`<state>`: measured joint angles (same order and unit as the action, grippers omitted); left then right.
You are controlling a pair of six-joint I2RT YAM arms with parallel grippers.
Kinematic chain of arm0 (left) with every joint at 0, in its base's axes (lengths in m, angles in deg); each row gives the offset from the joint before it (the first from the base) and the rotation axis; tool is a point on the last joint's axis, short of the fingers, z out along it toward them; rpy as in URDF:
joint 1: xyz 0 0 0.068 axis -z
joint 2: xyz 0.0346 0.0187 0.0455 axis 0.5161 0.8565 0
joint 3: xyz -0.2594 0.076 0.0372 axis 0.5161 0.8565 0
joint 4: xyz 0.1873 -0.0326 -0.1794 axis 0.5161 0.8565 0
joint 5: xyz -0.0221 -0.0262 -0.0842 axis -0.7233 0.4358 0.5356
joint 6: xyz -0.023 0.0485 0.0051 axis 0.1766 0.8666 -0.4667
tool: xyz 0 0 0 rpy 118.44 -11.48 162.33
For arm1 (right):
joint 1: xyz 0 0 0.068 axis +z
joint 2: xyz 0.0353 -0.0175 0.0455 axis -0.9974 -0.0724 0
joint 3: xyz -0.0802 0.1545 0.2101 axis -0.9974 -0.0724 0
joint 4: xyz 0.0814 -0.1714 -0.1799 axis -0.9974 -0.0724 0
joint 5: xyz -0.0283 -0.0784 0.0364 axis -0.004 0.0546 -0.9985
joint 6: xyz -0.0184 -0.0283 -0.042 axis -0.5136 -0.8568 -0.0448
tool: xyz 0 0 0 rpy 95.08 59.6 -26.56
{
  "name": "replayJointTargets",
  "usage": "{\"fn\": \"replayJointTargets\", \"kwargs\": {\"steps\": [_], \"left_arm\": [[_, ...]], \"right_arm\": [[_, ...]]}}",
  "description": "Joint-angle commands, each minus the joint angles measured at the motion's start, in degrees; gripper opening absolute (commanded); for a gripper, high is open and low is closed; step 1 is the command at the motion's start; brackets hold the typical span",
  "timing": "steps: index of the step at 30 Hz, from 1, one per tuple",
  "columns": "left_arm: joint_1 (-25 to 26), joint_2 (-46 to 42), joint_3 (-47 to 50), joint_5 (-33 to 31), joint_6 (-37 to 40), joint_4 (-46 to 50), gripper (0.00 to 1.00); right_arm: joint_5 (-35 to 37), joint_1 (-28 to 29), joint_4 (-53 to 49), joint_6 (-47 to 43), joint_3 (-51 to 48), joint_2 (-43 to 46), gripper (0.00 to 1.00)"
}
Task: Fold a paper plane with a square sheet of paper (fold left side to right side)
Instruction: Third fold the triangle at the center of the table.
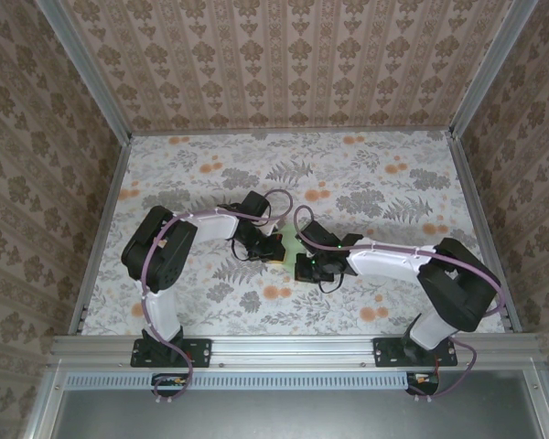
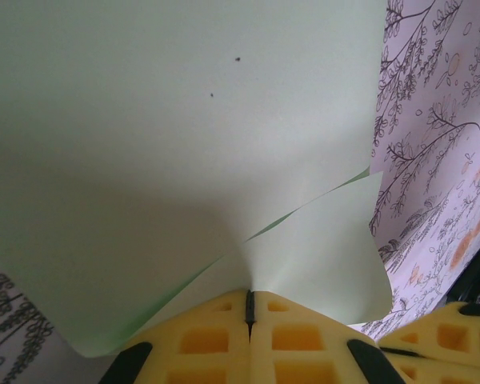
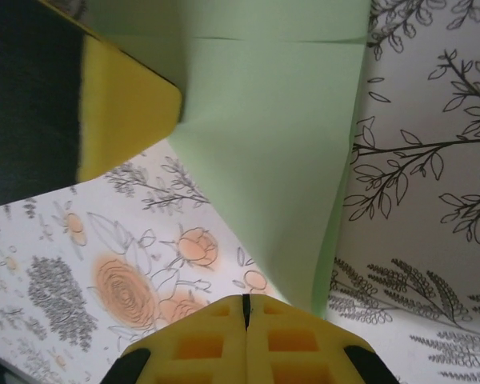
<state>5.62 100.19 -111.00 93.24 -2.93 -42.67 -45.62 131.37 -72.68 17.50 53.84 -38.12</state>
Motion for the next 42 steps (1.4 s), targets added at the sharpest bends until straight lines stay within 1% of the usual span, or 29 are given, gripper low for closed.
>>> {"fn": "replayJointTargets", "kwargs": {"steps": [1,8,14,17,21,25,30,37,42], "left_arm": [[0.10,2.63,0.48,-5.98,0.66,3.39,0.05],[0.04,0.10,-0.50,-4.98,0.49,3.18,0.06],[0.06,-7.20,-1.03,-6.24,0.81,3.12,0.11],[0.27,-11.43,0.54,-5.73,1.00,2.65,0.11],[1.78,-14.77,4.46,-2.87,0.59,-0.10,0.10],[4.49,-13.96,7.22,-0.59,-0.57,-3.76,0.09],[6.94,-10.56,6.42,-0.32,-0.70,-5.37,0.08],[7.18,-6.10,4.52,-0.75,-0.25,-5.55,0.08],[7.17,-4.81,3.86,-2.29,0.21,-5.60,0.07]], "right_arm": [[-0.72,-0.36,-0.43,0.16,0.42,-2.15,0.04],[-0.58,-0.45,-4.10,1.75,-0.58,-4.54,0.04],[-0.50,-0.73,-5.69,1.94,-1.69,-4.87,0.02],[-0.59,-0.92,-5.68,1.91,-1.96,-4.86,0.00],[-0.86,-0.96,-5.47,1.68,-1.96,-5.13,0.00],[-1.03,-1.02,-5.69,1.35,-1.53,-5.57,0.00],[-0.95,-0.96,-5.94,1.20,-1.43,-5.55,0.00],[-0.95,-1.00,-6.37,0.94,-1.25,-5.59,0.00],[-1.03,-1.01,-6.65,0.77,-1.18,-5.70,0.00]]}}
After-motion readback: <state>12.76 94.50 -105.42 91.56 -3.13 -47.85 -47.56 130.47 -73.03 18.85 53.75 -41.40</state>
